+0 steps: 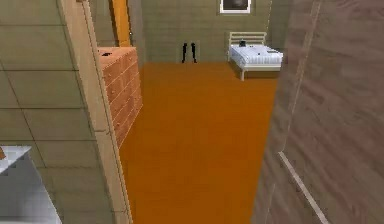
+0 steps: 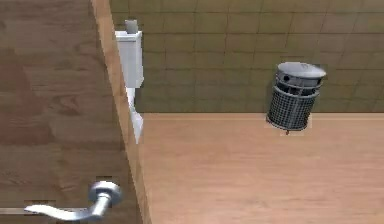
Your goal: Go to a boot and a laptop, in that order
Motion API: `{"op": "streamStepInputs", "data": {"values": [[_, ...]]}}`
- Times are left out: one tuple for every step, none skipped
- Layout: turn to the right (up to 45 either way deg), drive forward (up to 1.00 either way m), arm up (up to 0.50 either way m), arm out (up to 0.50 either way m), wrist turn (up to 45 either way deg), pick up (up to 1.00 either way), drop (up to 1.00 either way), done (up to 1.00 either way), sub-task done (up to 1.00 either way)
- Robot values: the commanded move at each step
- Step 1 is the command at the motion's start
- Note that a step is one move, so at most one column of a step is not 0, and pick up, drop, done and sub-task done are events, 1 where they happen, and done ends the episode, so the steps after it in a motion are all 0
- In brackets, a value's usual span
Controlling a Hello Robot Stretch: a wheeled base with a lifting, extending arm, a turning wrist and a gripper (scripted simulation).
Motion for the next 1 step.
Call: {"op": "streamStepInputs", "data": {"values": [[0.0, 1.00, 0.00, 0.00, 0.0, 0.00, 0.00, 0.00, 0.00]]}}
